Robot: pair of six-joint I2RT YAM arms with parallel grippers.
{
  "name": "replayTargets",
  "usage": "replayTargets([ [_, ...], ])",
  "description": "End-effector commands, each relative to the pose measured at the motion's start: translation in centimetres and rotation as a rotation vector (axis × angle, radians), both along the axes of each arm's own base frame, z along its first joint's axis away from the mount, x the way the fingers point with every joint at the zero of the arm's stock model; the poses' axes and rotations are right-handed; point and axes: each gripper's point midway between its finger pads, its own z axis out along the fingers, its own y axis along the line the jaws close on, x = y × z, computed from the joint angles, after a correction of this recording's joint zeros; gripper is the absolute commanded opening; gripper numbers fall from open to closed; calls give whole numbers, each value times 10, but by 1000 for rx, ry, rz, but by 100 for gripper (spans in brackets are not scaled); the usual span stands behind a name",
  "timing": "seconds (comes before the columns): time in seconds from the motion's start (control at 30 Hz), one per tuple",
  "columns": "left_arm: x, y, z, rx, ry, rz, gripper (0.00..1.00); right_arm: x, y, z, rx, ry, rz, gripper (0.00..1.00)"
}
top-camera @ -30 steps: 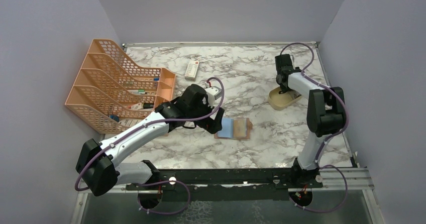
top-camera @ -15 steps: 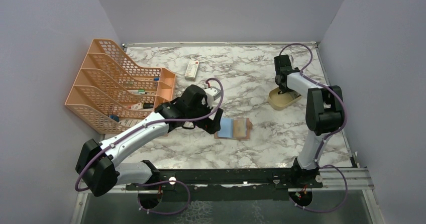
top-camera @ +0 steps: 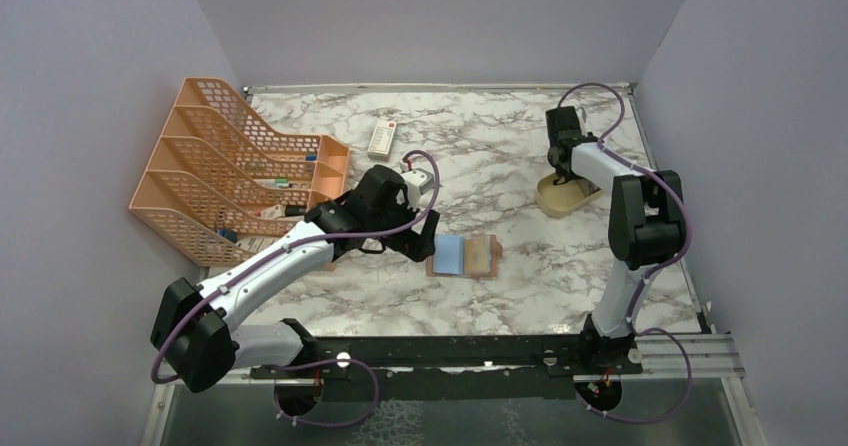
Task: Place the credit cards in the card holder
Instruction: Pick up the credit card from the storage box.
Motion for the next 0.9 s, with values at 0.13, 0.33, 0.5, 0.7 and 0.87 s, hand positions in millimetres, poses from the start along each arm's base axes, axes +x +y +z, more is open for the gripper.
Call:
replayTargets([
  [0.13, 0, 2, 3, -16, -6, 0, 99, 14, -5, 26, -12, -94, -42, 34],
  [0.33, 0, 3, 3, -19, -6, 6, 99, 15, -4, 26, -5, -86, -39, 26],
  [0.5, 1, 3, 2, -19, -1, 7, 99, 14, 12, 25, 89, -63, -5, 17],
  [0.7, 1, 2, -4, -11, 23, 8, 99, 7, 33, 25, 225, -47, 34, 8],
  [0.87, 2, 4, -10, 5, 33, 20, 98, -3, 66, 25, 405, -27, 125, 2],
])
